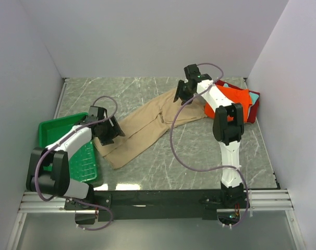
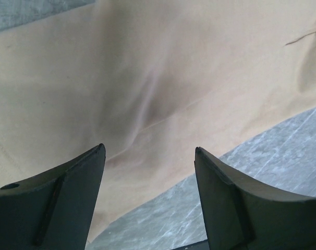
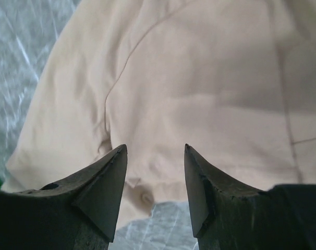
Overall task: Fold and stack the t-shirts
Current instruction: Fold the tshirt
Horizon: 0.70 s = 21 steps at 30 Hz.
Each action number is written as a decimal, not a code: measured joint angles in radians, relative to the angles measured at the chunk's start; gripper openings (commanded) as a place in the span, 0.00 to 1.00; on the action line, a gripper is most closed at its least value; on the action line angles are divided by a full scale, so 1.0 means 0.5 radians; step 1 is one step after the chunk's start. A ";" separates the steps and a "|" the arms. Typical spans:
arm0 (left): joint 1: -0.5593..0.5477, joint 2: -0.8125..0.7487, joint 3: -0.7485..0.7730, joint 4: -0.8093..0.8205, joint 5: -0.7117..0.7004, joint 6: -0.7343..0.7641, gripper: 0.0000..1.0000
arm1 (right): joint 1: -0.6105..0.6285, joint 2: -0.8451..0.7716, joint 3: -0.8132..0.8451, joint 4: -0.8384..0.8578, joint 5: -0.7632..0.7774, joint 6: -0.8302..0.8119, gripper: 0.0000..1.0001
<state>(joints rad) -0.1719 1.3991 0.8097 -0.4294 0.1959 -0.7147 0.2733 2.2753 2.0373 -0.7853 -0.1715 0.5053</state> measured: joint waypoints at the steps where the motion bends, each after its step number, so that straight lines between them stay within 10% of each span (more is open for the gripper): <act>1: -0.001 0.018 -0.002 0.012 0.001 0.005 0.75 | 0.018 -0.037 -0.060 0.017 -0.005 -0.003 0.55; 21: -0.081 0.169 -0.085 0.156 -0.127 0.056 0.75 | 0.108 0.108 -0.175 -0.024 0.037 0.014 0.54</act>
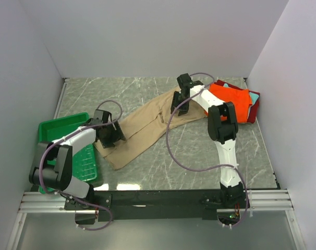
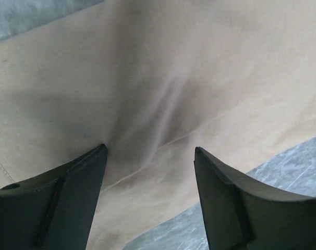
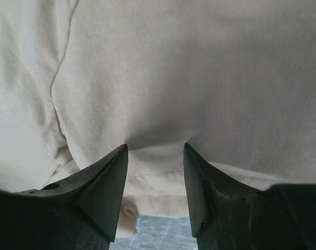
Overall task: Fold and stack the t-shirts
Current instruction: Fold the tshirt
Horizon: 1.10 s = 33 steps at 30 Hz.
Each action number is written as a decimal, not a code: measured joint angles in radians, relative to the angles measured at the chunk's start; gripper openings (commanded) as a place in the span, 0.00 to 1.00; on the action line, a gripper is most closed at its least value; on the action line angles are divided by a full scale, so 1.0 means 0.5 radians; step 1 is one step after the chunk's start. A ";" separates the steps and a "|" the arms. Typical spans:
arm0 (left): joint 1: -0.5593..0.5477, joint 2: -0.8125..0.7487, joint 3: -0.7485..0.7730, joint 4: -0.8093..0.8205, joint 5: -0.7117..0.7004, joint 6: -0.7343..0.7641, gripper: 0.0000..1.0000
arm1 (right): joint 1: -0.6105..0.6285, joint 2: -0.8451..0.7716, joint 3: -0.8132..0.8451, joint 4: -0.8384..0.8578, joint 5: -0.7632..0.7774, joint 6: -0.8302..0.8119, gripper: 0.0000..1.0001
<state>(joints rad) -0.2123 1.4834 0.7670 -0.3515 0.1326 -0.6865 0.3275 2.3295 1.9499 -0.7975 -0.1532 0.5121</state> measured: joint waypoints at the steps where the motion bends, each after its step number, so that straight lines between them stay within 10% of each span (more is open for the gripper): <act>1: -0.011 -0.016 -0.018 0.009 -0.001 -0.010 0.75 | 0.000 0.005 0.010 -0.001 0.005 0.000 0.54; 33: -0.694 -0.290 -0.470 0.359 0.645 -0.336 0.75 | -0.104 0.541 0.854 0.114 -0.330 0.254 0.57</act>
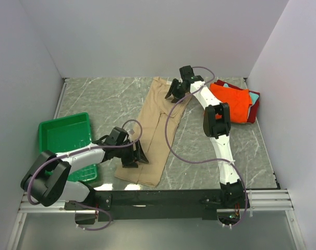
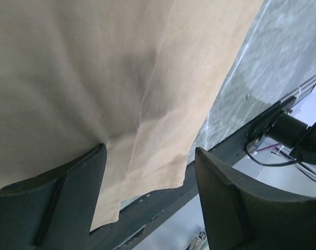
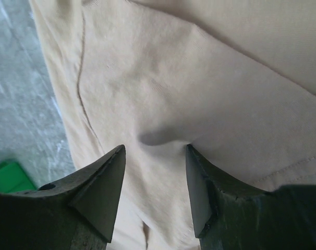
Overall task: Fold and stack the t-shirts
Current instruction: Fold the tshirt
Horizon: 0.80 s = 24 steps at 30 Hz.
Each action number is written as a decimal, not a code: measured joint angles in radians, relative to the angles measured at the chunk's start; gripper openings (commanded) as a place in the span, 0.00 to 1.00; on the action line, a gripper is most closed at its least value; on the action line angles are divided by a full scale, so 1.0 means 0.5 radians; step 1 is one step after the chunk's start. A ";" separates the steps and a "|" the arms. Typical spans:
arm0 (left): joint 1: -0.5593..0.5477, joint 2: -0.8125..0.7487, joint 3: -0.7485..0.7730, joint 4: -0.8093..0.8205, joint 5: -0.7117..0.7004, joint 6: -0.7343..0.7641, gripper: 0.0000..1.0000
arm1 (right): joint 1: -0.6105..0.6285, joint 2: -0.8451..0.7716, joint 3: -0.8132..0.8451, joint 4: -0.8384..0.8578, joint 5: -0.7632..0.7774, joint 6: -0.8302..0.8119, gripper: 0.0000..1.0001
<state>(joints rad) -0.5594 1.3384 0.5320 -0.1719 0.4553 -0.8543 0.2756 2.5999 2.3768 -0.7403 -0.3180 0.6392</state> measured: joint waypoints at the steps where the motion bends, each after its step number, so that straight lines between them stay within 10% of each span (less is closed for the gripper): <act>1: -0.017 -0.005 -0.002 0.002 0.000 -0.012 0.75 | 0.000 0.000 -0.001 0.019 -0.017 0.007 0.57; 24: -0.134 -0.484 0.043 -0.250 -0.418 -0.069 0.75 | 0.191 -1.007 -1.235 0.379 0.261 -0.108 0.57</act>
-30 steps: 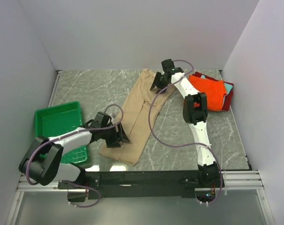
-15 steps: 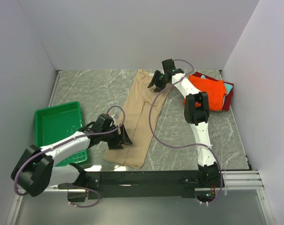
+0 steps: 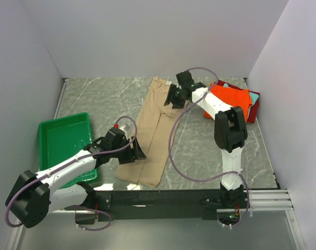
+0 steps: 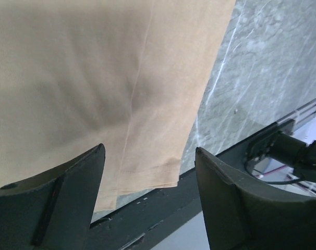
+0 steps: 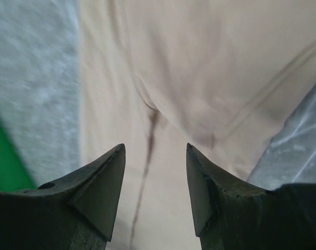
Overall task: Fold and stack the t-shirts
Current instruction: Fold the tshirt
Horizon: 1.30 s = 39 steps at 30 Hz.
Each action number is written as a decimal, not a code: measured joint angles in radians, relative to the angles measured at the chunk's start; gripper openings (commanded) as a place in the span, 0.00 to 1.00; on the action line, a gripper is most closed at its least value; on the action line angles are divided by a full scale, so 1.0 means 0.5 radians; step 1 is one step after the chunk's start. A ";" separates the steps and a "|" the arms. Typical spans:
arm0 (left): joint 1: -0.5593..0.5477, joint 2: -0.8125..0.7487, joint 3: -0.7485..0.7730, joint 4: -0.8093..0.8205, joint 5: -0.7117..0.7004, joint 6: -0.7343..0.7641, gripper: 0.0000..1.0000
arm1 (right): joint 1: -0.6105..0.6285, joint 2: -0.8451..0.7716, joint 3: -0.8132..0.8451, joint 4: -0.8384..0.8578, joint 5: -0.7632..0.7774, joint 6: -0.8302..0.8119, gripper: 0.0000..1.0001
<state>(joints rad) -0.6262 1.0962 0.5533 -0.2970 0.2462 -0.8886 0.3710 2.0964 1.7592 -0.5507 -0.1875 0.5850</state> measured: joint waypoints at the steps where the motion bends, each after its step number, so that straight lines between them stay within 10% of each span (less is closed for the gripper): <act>1: -0.027 -0.010 -0.010 0.000 -0.032 0.001 0.75 | 0.023 0.000 -0.066 0.014 0.019 0.001 0.57; 19: -0.310 -0.169 -0.348 0.112 -0.331 -0.037 0.75 | 0.094 0.010 -0.264 -0.008 0.344 0.010 0.56; 39: -0.786 0.043 -0.353 0.491 -0.399 -0.294 0.75 | 0.097 0.401 0.237 -0.262 0.540 -0.021 0.56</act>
<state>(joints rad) -1.0191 1.1179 0.3767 -0.0517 0.0467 -1.0355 0.4194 2.2971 1.8774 -0.6815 0.0826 0.5743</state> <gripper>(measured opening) 0.752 0.559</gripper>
